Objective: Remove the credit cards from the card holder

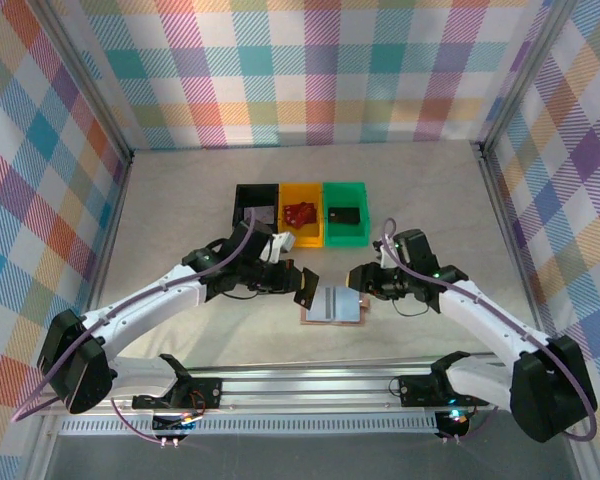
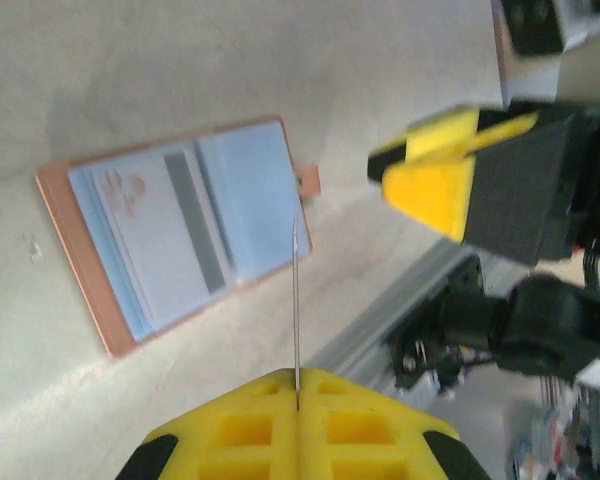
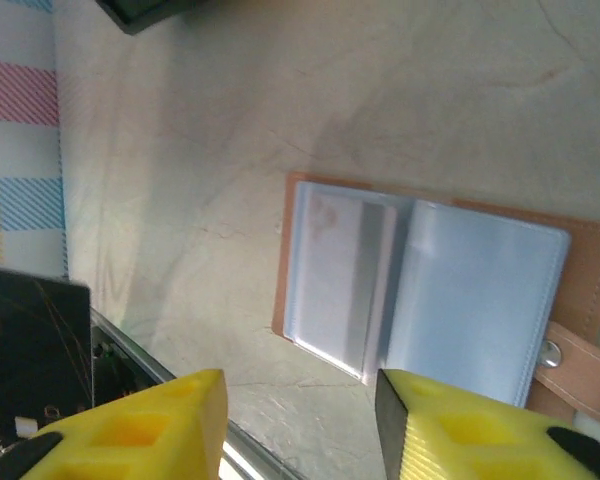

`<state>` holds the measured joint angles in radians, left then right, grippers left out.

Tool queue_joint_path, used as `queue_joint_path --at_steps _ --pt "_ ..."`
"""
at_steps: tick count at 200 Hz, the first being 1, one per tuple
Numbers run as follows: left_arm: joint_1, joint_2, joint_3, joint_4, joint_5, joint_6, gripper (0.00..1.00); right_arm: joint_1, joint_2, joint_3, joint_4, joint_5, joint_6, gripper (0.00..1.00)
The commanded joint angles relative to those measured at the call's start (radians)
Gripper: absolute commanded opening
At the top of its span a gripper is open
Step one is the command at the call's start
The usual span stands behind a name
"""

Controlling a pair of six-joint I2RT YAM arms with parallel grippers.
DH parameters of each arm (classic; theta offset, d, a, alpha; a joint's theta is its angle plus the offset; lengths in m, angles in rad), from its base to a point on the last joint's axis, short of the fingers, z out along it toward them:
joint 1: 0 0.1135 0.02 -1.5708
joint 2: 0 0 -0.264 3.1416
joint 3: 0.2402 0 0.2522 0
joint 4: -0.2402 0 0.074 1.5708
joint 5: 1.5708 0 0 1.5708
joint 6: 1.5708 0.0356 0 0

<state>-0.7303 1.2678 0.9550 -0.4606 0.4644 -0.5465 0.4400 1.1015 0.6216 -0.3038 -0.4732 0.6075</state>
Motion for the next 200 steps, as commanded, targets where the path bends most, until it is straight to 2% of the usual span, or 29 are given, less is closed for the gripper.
queue_joint_path --at_steps 1,38,62,104,171,200 --pt "0.012 0.006 0.07 -0.268 0.088 0.201 0.0 0.005 -0.029 0.017 -0.02 -0.061 -0.042 0.53" --pt "0.023 0.094 0.146 -0.403 0.233 0.361 0.0 0.013 -0.065 -0.044 0.149 -0.249 -0.022 0.64" --pt "0.029 0.143 0.175 -0.445 0.284 0.443 0.0 0.058 -0.115 -0.074 0.216 -0.275 -0.027 0.67" --pt "0.039 0.203 0.238 -0.448 0.359 0.496 0.0 0.132 -0.158 -0.11 0.287 -0.289 -0.041 0.65" --pt "0.039 0.281 0.295 -0.471 0.457 0.571 0.0 0.182 -0.163 -0.132 0.349 -0.322 -0.059 0.58" --pt "0.039 0.275 0.3 -0.483 0.464 0.59 0.0 0.193 -0.16 -0.132 0.358 -0.341 -0.061 0.53"
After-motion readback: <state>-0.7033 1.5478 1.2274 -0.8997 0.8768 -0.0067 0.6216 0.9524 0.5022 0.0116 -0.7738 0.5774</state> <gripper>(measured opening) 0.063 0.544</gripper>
